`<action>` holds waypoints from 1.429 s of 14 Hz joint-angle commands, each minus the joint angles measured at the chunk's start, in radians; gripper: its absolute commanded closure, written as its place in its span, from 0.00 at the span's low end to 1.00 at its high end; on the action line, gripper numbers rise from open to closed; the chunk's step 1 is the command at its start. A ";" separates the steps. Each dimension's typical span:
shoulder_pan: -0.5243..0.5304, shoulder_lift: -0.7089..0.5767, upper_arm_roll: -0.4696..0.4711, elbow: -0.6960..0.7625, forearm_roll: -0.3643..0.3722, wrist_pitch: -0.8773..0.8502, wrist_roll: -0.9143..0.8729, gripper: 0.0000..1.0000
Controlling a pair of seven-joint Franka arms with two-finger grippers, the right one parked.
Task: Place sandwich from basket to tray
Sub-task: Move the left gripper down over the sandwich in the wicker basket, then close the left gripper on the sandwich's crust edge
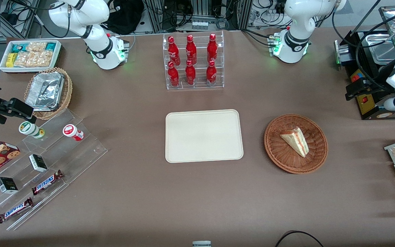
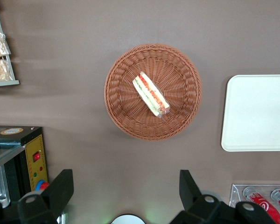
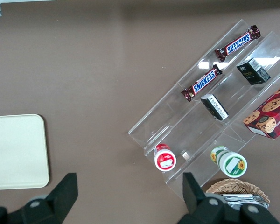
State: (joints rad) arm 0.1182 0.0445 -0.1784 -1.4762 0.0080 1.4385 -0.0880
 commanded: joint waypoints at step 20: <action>-0.028 0.057 -0.072 -0.767 0.079 0.959 -0.786 0.00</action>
State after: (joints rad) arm 0.0918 0.1104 -0.2498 -2.2084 0.0724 2.3641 -0.8059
